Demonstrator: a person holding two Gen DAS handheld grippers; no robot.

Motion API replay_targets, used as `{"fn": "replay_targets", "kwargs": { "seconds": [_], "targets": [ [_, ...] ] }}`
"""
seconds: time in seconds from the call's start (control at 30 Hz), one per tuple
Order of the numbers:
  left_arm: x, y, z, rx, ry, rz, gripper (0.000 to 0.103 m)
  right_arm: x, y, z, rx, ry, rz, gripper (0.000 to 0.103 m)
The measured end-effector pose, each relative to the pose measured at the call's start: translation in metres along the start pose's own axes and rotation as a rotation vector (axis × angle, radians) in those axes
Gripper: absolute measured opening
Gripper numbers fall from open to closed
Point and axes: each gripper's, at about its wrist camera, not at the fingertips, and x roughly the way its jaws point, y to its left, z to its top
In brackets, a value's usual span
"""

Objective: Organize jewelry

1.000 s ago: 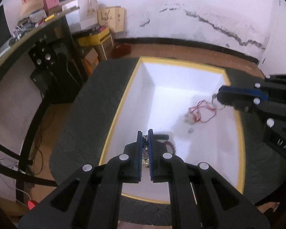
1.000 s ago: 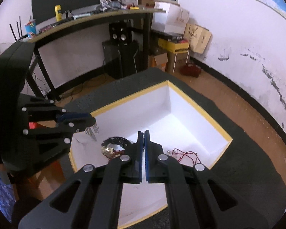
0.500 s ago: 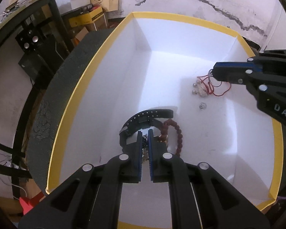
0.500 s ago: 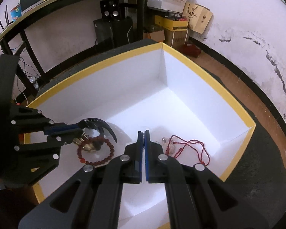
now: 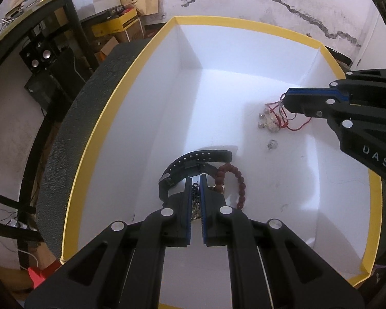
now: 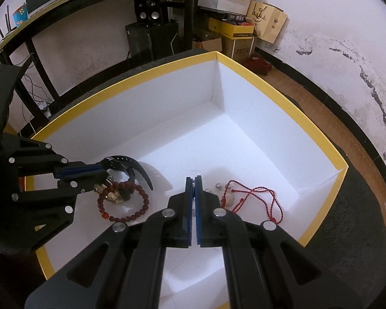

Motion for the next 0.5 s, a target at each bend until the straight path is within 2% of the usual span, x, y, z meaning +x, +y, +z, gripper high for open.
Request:
{"fn": "replay_targets", "kwargs": {
  "seconds": [0.23,0.27,0.3,0.33,0.37,0.4,0.43,0.5],
  "targets": [
    [-0.002,-0.001,0.004,-0.003,0.009,0.024,0.007,-0.002,-0.003,0.003,0.019,0.024,0.000,0.003],
    [-0.002,-0.002,0.004,0.001,0.009,0.033,0.009,-0.003,-0.004,0.003,0.018,0.023,-0.003,0.011],
    [-0.003,-0.003,0.004,0.002,0.009,0.036,0.025,-0.005,-0.005,0.003,0.020,0.021,-0.004,0.050],
    [-0.004,-0.003,0.005,-0.001,0.010,0.037,0.068,-0.010,-0.006,0.002,0.026,-0.010,-0.012,0.075],
    [-0.006,-0.003,0.005,-0.014,0.003,0.052,0.087,-0.016,-0.006,0.001,0.027,-0.049,-0.028,0.096],
    [-0.011,-0.003,0.006,-0.023,-0.021,0.068,0.095,-0.020,-0.006,0.001,0.023,-0.064,-0.025,0.096],
    [-0.016,-0.004,0.007,-0.024,-0.046,0.072,0.095,-0.022,-0.008,0.002,0.026,-0.059,-0.015,0.096],
    [-0.018,-0.005,0.009,-0.028,-0.038,0.061,0.095,-0.025,-0.009,0.001,0.026,-0.061,-0.026,0.096]
  ]
}}
